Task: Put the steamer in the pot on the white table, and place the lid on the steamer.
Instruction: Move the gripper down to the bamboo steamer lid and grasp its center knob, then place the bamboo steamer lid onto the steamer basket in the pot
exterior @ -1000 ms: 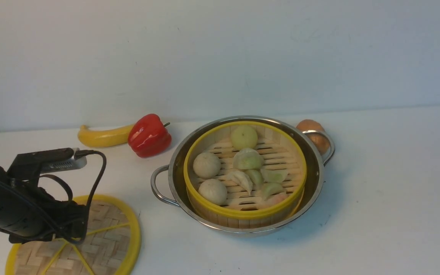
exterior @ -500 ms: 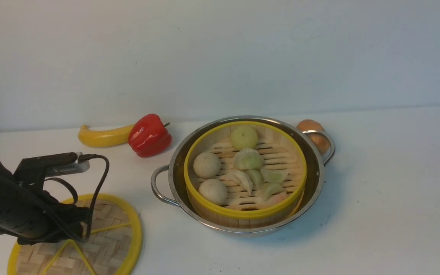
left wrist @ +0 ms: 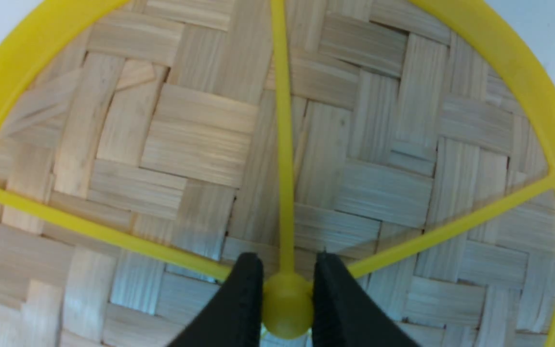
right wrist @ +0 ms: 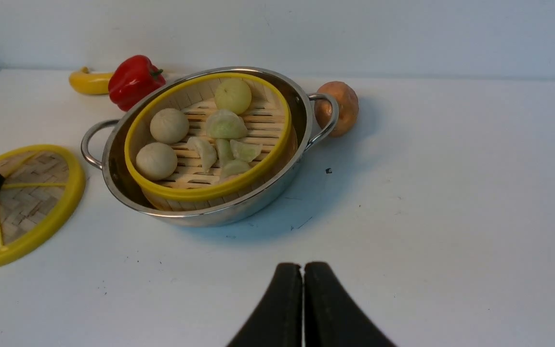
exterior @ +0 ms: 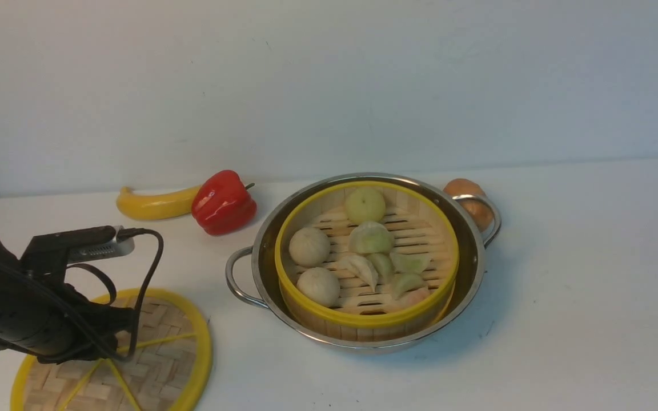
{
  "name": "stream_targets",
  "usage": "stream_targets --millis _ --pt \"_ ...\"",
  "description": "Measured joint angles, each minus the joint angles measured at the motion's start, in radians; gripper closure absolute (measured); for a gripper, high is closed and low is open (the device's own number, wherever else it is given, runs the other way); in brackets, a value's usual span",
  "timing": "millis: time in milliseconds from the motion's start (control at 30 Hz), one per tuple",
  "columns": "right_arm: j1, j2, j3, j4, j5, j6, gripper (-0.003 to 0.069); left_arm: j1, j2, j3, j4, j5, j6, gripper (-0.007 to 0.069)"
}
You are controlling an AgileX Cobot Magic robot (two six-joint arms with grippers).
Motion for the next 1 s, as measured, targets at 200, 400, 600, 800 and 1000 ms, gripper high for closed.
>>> stream_targets --millis 200,400,600,800,1000 --pt "0.000 0.000 0.000 0.000 0.000 -0.007 0.0629 0.000 -0.080 -0.105 0.091 0.208 -0.014 0.0505" --pt "0.000 0.000 0.000 0.000 0.000 -0.014 0.0623 0.000 -0.150 -0.358 0.147 0.528 -0.074 0.0505" --pt "0.000 0.000 0.000 -0.005 0.000 -0.015 0.0621 -0.079 -0.150 -0.607 0.161 0.658 -0.099 0.0505" --pt "0.000 0.000 0.000 -0.008 0.000 -0.015 0.0621 -0.223 -0.091 -0.717 0.159 0.666 -0.139 0.0505" --pt "0.000 0.000 0.000 -0.008 0.000 -0.015 0.0619 -0.413 0.133 -0.900 0.182 0.684 -0.199 0.0505"
